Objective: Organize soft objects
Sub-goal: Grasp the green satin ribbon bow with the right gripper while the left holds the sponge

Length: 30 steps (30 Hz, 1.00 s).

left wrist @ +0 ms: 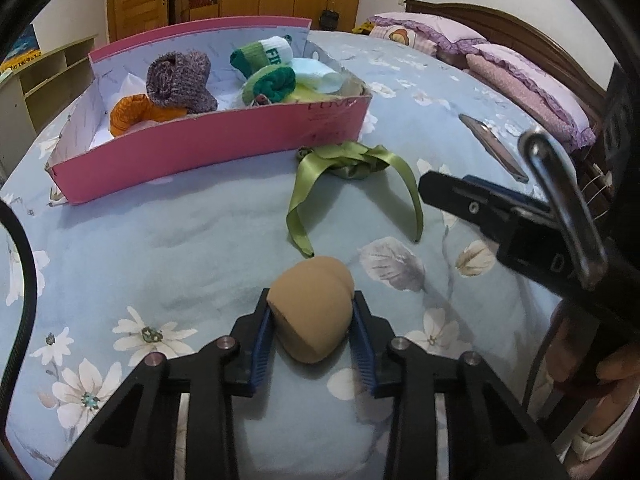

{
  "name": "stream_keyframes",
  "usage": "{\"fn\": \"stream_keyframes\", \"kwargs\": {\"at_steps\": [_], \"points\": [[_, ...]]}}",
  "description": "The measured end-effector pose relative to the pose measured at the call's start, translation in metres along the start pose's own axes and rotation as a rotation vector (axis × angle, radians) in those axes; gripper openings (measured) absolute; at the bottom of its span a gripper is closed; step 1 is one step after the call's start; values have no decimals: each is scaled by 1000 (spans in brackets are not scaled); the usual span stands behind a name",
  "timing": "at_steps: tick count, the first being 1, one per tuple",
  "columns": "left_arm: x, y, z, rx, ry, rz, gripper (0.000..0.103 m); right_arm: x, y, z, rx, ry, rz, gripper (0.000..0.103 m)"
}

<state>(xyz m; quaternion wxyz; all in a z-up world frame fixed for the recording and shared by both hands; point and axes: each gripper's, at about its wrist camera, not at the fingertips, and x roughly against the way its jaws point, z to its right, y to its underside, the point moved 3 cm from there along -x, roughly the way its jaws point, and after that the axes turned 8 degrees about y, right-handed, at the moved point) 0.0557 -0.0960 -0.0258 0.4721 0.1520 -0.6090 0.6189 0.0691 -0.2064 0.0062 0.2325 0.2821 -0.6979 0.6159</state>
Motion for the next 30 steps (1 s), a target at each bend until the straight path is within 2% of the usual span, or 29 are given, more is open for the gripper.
{"fn": "stream_keyframes", "kwargs": {"at_steps": [11, 17, 23, 30], "points": [[29, -14, -47, 81, -84, 109, 38, -5, -1, -1, -9, 28, -12, 56], [39, -17, -79, 126, -157, 155, 38, -11, -9, -10, -12, -8, -45, 56], [40, -16, -100, 171, -181, 166, 38, -22, -18, -28, 56, -1, -53, 56], [33, -10, -107, 197, -165, 147, 38, -48, -32, -40, 98, -4, -52, 56]]}}
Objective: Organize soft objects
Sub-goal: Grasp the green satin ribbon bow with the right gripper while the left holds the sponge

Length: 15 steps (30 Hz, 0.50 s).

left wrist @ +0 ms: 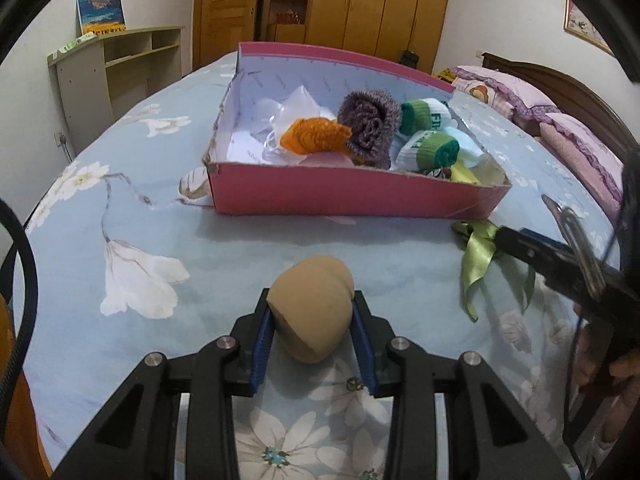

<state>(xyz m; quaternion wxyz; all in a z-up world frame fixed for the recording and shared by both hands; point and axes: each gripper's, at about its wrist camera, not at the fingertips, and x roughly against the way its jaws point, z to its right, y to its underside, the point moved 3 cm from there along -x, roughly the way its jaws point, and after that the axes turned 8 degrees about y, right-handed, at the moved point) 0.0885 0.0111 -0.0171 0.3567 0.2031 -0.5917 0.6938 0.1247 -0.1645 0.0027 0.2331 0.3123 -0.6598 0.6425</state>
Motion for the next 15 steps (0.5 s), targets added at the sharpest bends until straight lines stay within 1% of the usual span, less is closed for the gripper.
{"fn": "stream_keyframes", "kwargs": {"at_steps": [3, 8, 12, 15], "points": [[-1, 1, -2, 4, 6, 0, 38, -11, -3, -3, 4, 3, -11, 56], [-6, 2, -3, 13, 13, -5, 38, -24, 3, 0, -16, -12, -51, 56], [-7, 4, -3, 13, 15, -3, 38, -33, 6, -2, -6, 3, -74, 56], [-8, 4, -4, 17, 19, -1, 38, -38, 7, -1, -26, -6, -75, 56]]}}
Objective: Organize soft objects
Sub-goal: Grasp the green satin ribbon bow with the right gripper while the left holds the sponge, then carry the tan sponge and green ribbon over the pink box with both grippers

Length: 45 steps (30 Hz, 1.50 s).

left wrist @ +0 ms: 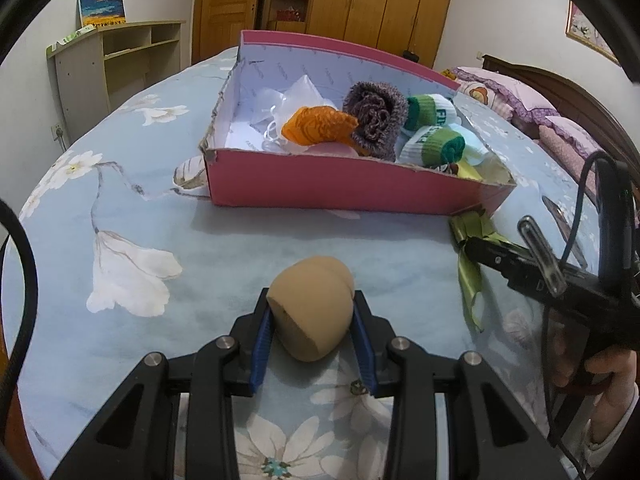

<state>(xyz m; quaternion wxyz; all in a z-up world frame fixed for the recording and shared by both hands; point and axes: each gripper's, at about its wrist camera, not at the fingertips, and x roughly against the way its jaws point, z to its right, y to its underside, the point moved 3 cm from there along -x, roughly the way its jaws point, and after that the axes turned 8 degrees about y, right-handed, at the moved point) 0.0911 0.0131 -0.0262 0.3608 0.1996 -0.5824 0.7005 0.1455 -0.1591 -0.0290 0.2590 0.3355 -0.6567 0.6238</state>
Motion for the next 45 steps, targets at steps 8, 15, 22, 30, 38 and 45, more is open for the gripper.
{"fn": "stream_keyframes", "kwargs": {"at_steps": [8, 15, 22, 30, 38, 45], "points": [[6, -1, -1, 10, 13, 8, 38, 6, 5, 0, -19, 7, 43, 41], [13, -1, 1, 38, 62, 7, 38, 19, 13, 1, -45, -10, 98, 16], [26, -9, 8, 16, 71, 42, 38, 36, 27, -9, -17, -34, 142, 11], [32, -32, 11, -2, 69, 69, 38, 59, 23, -22, 44, -53, 223, 11], [27, -72, 9, -35, 21, 120, 38, 75, 7, -26, 55, -83, 263, 11], [11, -108, 2, -55, -20, 164, 38, 89, -11, -30, 86, -82, 290, 11]]}}
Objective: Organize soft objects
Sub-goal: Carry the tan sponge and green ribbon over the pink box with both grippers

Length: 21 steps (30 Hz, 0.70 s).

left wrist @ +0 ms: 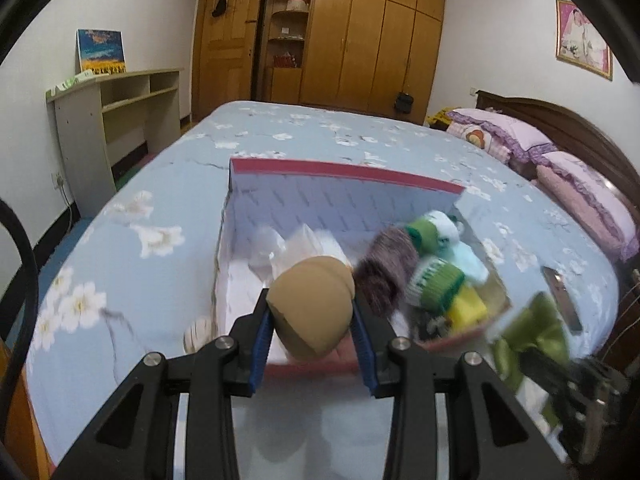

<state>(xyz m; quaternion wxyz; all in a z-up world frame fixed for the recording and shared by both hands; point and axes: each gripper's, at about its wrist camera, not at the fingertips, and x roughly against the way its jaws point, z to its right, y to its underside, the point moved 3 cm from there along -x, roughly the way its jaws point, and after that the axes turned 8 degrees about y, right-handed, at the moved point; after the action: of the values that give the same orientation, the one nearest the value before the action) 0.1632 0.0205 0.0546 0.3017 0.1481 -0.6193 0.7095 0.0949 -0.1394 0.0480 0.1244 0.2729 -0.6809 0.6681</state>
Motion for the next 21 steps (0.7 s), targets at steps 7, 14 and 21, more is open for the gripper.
{"fn": "stream_keyframes", "kwargs": {"at_steps": [7, 14, 21], "points": [[-29, -6, -7, 4, -18, -18, 39, -2, -18, -7, 32, 8, 20, 11], [-41, 0, -11, 22, -17, -33, 57, -12, -34, -7, 30, 9, 26, 11], [-43, 4, -17, 55, -7, -30, 68, -33, -55, -9, 9, -8, 26, 11]]}}
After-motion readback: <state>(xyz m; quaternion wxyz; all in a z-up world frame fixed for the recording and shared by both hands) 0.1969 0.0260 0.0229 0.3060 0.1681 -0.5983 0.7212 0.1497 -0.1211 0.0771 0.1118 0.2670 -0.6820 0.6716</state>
